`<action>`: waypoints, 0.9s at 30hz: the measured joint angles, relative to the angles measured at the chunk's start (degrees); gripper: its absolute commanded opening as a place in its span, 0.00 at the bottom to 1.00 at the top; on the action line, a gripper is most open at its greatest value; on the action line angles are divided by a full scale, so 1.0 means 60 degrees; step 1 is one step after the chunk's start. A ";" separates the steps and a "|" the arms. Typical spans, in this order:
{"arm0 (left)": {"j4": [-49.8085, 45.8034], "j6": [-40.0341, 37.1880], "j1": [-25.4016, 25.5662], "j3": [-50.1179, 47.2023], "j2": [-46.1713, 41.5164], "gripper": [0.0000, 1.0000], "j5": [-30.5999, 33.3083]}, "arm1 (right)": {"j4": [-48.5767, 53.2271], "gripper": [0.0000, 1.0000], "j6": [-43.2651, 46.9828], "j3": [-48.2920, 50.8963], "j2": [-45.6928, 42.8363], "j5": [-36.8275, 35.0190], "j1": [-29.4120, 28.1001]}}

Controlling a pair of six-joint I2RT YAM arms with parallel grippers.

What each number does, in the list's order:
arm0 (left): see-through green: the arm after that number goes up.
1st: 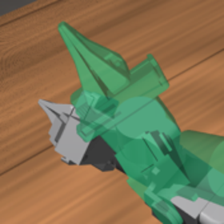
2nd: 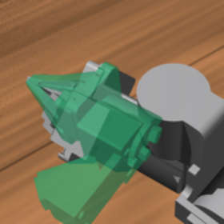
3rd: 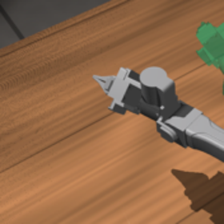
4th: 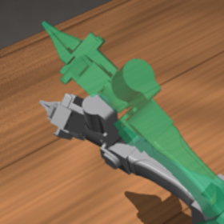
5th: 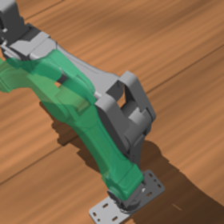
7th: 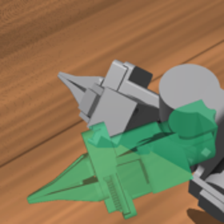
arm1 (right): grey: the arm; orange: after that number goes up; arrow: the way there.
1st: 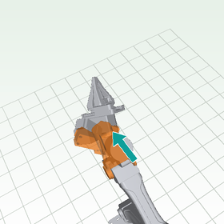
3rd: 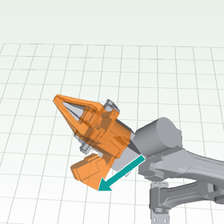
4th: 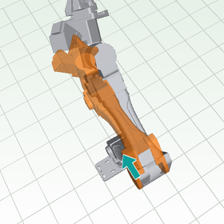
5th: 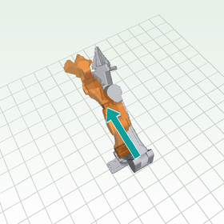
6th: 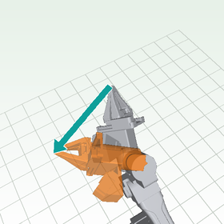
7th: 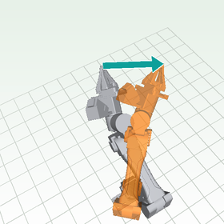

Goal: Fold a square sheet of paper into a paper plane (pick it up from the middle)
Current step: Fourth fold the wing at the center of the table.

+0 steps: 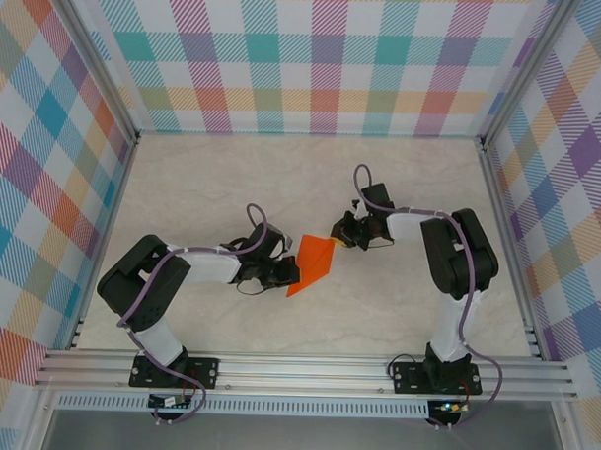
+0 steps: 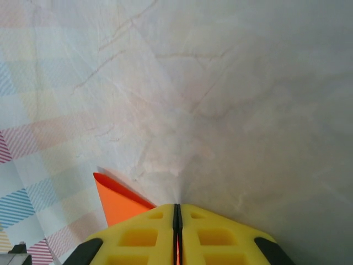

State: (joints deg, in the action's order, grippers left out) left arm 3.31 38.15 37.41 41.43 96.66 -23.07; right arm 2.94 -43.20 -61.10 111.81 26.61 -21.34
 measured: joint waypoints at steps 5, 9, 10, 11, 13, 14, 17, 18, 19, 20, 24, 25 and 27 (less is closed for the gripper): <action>0.0004 -0.0004 0.0000 -0.0007 -0.0007 0.01 0.0000 | 0.0044 0.12 0.0036 0.0029 -0.0335 0.0047 -0.0066; 0.0007 -0.0004 0.0000 -0.0007 -0.0007 0.01 0.0000 | 0.0018 0.12 0.0033 0.0259 -0.0929 0.0044 -0.0455; 0.0007 0.0000 0.0000 -0.0007 -0.0007 0.01 0.0000 | 0.0004 0.12 0.0029 0.0306 -0.1045 0.0036 -0.0586; 0.0007 0.0000 0.0000 -0.0007 -0.0007 0.01 0.0000 | -0.0044 0.12 0.0022 0.0372 -0.1133 0.0033 -0.0696; 0.0007 0.0000 0.0004 -0.0007 -0.0007 0.01 0.0000 | -0.0168 0.12 -0.0051 0.0543 -0.1213 0.0062 -0.0896; 0.0007 -0.0004 0.0000 -0.0007 -0.0007 0.01 0.0000 | -0.0215 0.12 -0.0109 0.0627 -0.1213 0.0102 -0.1002; -0.0004 0.0000 0.0000 -0.0004 -0.0015 0.01 0.0000 | -0.0273 0.11 -0.0226 0.0787 -0.1184 0.0244 -0.1311; -0.0007 0.0000 0.0004 -0.0004 -0.0015 0.01 0.0004 | -0.0313 0.11 -0.0240 0.0798 -0.1151 0.0273 -0.1395; -0.0007 -0.0004 0.0004 -0.0004 -0.0015 0.01 0.0004 | -0.0364 0.11 -0.0266 0.0798 -0.1086 0.0295 -0.1490; -0.0007 0.0000 0.0004 -0.0004 -0.0015 0.01 0.0004 | -0.0401 0.11 -0.0295 0.0798 -0.1013 0.0313 -0.1577; -0.0007 -0.0004 0.0000 -0.0004 -0.0018 0.01 -0.0004 | -0.0466 0.10 -0.0299 0.0798 -0.0579 0.0324 -0.1778; -0.0015 -0.0004 0.0000 0.0000 -0.0025 0.02 -0.0004 | -0.0466 0.09 -0.0299 0.0812 -0.0474 0.0321 -0.1789; -0.0033 -0.0004 0.0000 0.0011 -0.0033 0.02 -0.0004 | -0.0517 0.08 -0.0299 0.0856 -0.0321 0.0372 -0.1789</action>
State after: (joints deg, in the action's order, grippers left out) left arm 3.11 38.13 37.41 41.50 96.47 -23.09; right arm -0.16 -44.99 -55.96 109.89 28.84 -32.08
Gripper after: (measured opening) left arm 0.045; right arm 0.093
